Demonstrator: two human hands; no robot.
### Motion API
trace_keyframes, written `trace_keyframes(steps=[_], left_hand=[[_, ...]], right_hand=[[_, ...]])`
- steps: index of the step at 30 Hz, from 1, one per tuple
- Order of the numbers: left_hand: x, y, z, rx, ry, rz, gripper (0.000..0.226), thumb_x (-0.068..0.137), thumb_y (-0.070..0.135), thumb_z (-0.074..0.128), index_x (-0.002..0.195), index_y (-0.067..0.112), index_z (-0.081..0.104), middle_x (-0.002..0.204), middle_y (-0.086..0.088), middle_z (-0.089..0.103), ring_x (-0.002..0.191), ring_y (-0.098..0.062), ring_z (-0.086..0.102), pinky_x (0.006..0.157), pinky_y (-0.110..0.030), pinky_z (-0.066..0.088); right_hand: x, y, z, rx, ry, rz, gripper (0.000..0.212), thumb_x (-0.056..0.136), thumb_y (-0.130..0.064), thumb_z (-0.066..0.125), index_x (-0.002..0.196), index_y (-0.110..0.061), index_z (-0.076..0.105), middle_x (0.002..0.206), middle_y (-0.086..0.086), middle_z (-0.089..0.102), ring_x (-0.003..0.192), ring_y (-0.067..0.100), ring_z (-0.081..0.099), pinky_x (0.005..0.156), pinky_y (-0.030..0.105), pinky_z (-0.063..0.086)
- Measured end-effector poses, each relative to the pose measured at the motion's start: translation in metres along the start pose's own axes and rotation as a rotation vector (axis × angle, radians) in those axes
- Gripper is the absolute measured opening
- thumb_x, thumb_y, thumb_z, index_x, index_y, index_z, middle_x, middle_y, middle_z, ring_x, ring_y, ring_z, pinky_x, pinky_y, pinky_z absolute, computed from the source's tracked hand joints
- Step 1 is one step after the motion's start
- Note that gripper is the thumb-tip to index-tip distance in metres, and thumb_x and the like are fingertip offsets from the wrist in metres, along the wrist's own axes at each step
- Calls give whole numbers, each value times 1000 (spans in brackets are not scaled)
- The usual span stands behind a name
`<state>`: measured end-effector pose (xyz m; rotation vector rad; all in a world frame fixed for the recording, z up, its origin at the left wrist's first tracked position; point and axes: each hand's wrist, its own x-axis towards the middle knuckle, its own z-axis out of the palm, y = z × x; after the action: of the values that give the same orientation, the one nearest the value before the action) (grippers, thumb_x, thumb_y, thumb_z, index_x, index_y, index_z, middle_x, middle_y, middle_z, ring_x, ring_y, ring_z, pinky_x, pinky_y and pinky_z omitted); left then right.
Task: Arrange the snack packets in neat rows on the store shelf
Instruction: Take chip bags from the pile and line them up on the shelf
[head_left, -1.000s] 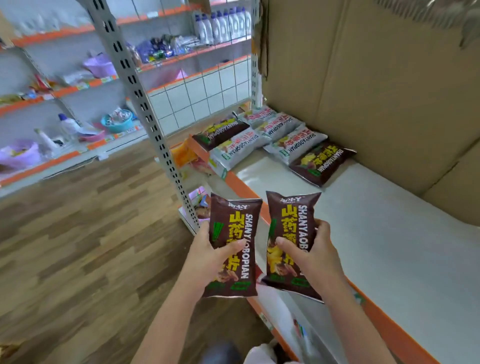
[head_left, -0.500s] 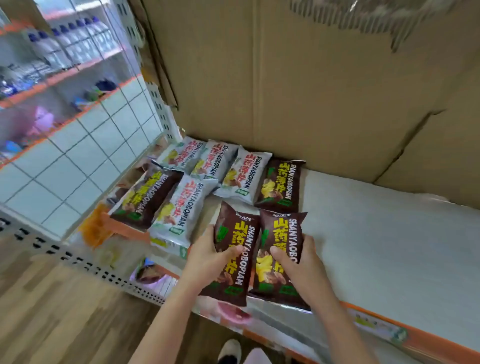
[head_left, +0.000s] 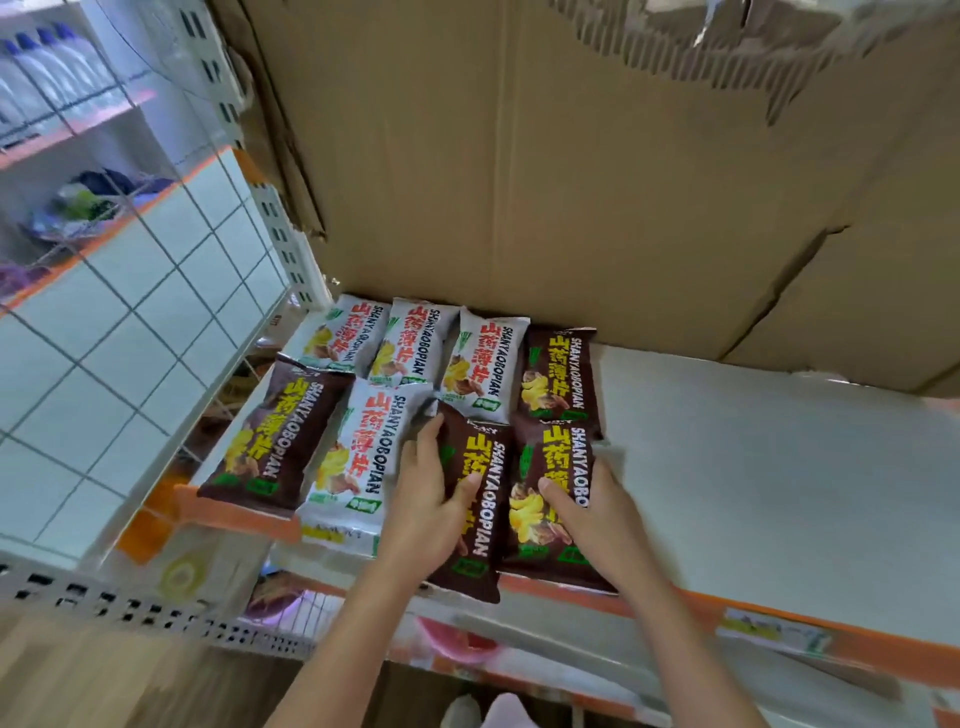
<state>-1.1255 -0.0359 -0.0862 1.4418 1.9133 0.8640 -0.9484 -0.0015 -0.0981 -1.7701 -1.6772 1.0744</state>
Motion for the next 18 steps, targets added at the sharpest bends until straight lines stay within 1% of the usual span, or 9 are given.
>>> trace_keyframes(steps=[2, 4, 6, 9, 11, 13, 15, 17, 18], left_hand=[[6, 0, -2, 13, 14, -4, 68, 91, 27, 57, 147, 18, 18, 148, -4, 29, 133, -20, 33, 111, -37, 23], [13, -1, -3, 10, 34, -16, 67, 93, 26, 54, 147, 17, 17, 151, -6, 23, 136, -22, 28, 111, -45, 25], [19, 0, -1, 72, 12, -26, 65, 95, 28, 50, 148, 19, 13, 152, -7, 16, 139, -24, 22, 109, -52, 27], [27, 0, 0, 242, -43, -22, 62, 98, 35, 40, 148, 21, 8, 151, -7, 12, 139, -27, 19, 101, -57, 34], [24, -1, 1, 335, -45, 17, 61, 98, 37, 35, 149, 18, 7, 152, -10, 6, 141, -31, 12, 101, -59, 34], [14, -2, 4, 430, -29, 83, 62, 98, 38, 34, 149, 16, 5, 154, -10, -3, 143, -29, 1, 109, -56, 25], [0, -4, 9, 532, -62, 174, 65, 97, 48, 28, 149, 21, 1, 155, -4, -15, 144, -23, -10, 115, -43, 9], [-12, -7, 15, 623, -121, 225, 70, 91, 61, 12, 149, 26, -7, 154, -3, -24, 143, -22, -18, 116, -38, -3], [-15, -10, 17, 657, -133, 224, 73, 86, 63, 4, 148, 27, -10, 153, -4, -25, 142, -22, -20, 116, -37, -7]], right_hand=[[2, 0, 1, 0, -3, 7, 34, 86, -37, 60, 112, -16, 52, 108, 5, 60, 96, 20, 57, 75, 27, 42], [3, 1, 4, -5, 5, 7, 34, 86, -37, 60, 111, -15, 52, 108, 6, 61, 97, 21, 57, 76, 27, 43], [3, 2, 4, -7, 15, -2, 33, 87, -36, 59, 111, -14, 53, 108, 6, 60, 99, 22, 57, 75, 27, 41], [4, 2, 5, -43, 21, 3, 39, 86, -40, 59, 111, -12, 51, 110, 8, 58, 102, 25, 56, 75, 27, 41], [5, 2, 6, -90, 36, -11, 49, 84, -46, 60, 117, -13, 48, 115, 8, 57, 105, 26, 56, 78, 31, 45], [0, 0, 4, -130, 72, -48, 66, 83, -47, 61, 135, -15, 35, 127, 9, 47, 113, 26, 51, 87, 35, 44], [-7, -1, 2, -163, 93, -121, 81, 86, -44, 59, 148, -21, 12, 139, 8, 32, 123, 24, 44, 95, 36, 41], [-13, -1, 5, -237, 56, -183, 79, 91, -43, 51, 149, -28, 0, 146, 6, 20, 130, 23, 36, 101, 37, 38], [-15, 0, 7, -300, 24, -195, 75, 93, -43, 46, 148, -30, -3, 149, 4, 17, 133, 24, 31, 104, 38, 35]])
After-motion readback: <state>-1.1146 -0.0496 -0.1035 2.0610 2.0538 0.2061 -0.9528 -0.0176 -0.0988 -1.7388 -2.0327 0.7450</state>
